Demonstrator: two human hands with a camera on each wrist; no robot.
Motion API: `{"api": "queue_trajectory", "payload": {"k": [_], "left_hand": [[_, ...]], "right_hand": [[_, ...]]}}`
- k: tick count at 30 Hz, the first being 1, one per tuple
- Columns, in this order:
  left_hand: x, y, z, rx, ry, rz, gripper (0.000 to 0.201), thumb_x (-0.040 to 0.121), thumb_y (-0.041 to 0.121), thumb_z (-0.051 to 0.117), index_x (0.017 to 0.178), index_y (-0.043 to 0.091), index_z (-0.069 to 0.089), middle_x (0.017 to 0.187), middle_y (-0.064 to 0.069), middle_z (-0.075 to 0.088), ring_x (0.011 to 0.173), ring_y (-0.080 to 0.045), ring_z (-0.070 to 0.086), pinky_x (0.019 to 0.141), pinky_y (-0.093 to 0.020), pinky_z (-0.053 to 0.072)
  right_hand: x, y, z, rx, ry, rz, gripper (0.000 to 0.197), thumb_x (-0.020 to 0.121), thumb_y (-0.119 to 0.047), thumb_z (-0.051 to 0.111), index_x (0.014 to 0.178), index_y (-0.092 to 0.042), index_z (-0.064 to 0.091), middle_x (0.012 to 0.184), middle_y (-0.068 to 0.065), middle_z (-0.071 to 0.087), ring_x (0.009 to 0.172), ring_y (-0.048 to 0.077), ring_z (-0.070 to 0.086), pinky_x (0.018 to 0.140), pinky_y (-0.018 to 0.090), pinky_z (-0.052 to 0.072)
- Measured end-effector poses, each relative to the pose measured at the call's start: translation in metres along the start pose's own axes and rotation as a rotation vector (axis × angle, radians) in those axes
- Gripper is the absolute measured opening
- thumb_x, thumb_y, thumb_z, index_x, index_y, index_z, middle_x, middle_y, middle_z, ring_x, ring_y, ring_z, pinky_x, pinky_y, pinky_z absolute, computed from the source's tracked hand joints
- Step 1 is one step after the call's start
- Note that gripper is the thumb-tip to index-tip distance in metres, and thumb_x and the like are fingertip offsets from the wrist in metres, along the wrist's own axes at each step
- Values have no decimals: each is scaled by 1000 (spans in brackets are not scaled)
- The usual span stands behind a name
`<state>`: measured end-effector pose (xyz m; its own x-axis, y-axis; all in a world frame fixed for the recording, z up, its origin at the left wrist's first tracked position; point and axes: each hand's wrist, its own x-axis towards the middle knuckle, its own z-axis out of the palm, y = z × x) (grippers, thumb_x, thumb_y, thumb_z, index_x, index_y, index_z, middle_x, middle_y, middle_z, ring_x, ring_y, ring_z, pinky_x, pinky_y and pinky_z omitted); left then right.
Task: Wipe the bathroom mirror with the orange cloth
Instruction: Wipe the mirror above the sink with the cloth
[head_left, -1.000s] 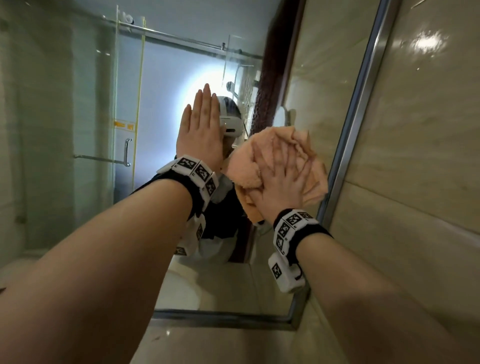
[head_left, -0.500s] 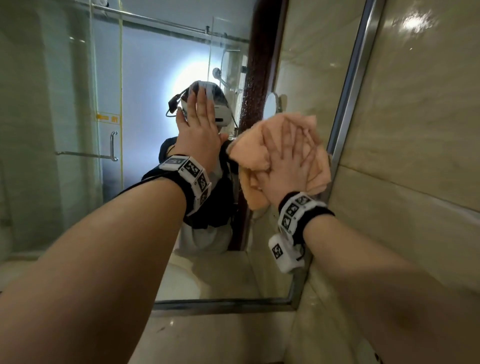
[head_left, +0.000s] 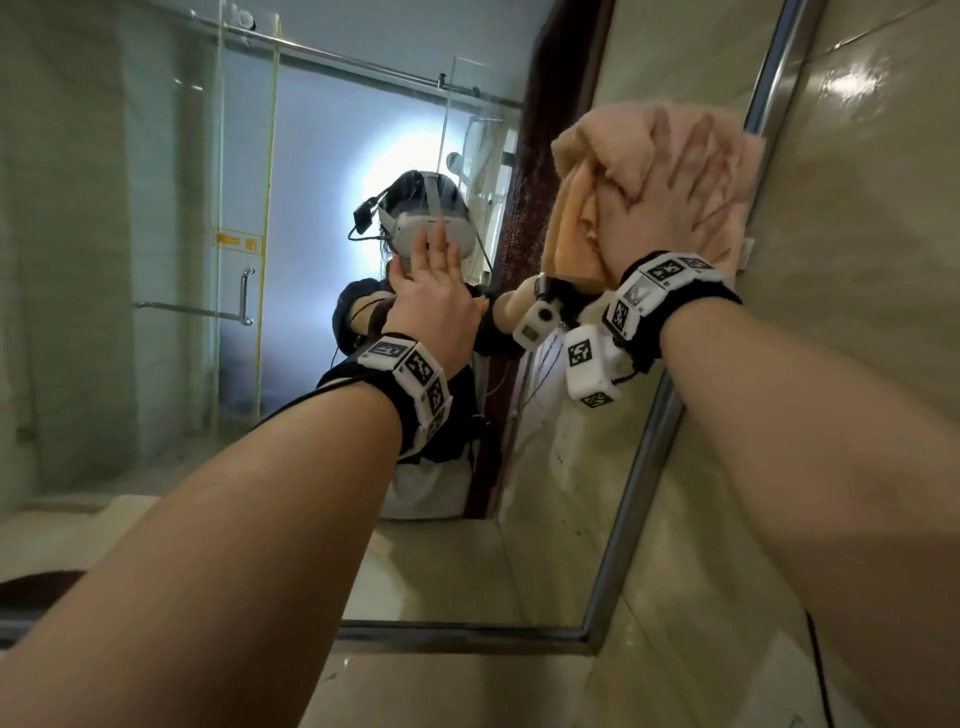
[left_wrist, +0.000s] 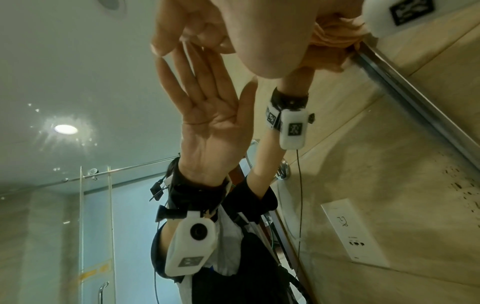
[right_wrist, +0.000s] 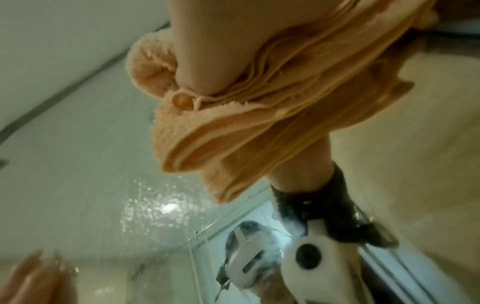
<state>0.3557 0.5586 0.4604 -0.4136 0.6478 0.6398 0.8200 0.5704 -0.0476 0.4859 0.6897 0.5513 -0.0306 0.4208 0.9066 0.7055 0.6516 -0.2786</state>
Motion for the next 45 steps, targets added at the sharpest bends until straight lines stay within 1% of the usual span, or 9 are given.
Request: {"api": "queue_trajectory", "payload": {"k": [8,11,14,17,29,34,37,41,45], "left_hand": [[-8,-6,6,57,99,35,68,102,43,11,148,-6,-2,156,-28,-5,146,-39,2,109,-57,26],[-12,-10,10,11,145,45,67,102,43,13,150,1,-5,158,-19,-9,148,-32,-2,113,-54,20],[-19,-15,18,-53,195,54,66,101,43,16,151,7,-8,159,-12,-12,148,-27,-7,119,-50,8],[-28,-11,28,-47,191,48,70,100,46,17,151,8,-10,159,-11,-15,147,-29,-10,119,-52,4],[-58,5,51,-84,101,-8,76,98,49,24,151,5,-7,158,-16,-16,145,-41,-10,115,-58,12],[-66,9,65,-109,105,-6,75,99,48,24,151,5,-9,158,-15,-15,145,-40,-9,115,-59,11],[-72,7,75,-105,103,10,73,99,48,22,150,5,-10,158,-14,-16,145,-40,-9,115,-60,11],[-72,6,80,-102,127,27,75,99,49,22,150,4,-8,158,-17,-14,145,-42,-8,114,-62,11],[-70,3,78,-93,109,50,70,101,43,22,150,2,-5,158,-18,-12,144,-44,-5,113,-63,13]], "right_hand": [[-34,13,16,-14,47,24,81,84,-65,37,151,-33,3,160,3,-3,147,26,-4,117,50,-2],[-59,21,25,-3,50,30,83,84,-64,39,151,-31,4,160,3,-2,147,26,-3,117,48,-4],[-91,31,37,-2,15,37,84,83,-62,41,151,-30,3,160,4,-4,147,26,-5,116,48,-6],[-125,45,47,-14,-30,37,85,83,-60,41,151,-31,-1,160,5,-6,146,27,-7,116,48,-7],[-211,66,64,-24,-127,81,89,82,-56,47,151,-27,-2,159,10,-3,146,30,-3,117,47,-4],[-247,75,75,-32,-182,100,89,79,-63,35,151,-26,-3,159,14,-3,146,32,-2,115,48,-4],[-266,82,79,-48,-221,79,88,80,-60,33,148,-27,-12,158,16,-2,145,34,-2,116,52,0],[-277,78,81,-10,-251,111,87,79,-56,29,146,-26,-17,158,17,-5,145,35,-6,116,54,-2],[-260,64,78,-5,-264,93,85,79,-53,27,145,-24,-17,157,19,-8,144,37,-11,115,56,-5]]}}
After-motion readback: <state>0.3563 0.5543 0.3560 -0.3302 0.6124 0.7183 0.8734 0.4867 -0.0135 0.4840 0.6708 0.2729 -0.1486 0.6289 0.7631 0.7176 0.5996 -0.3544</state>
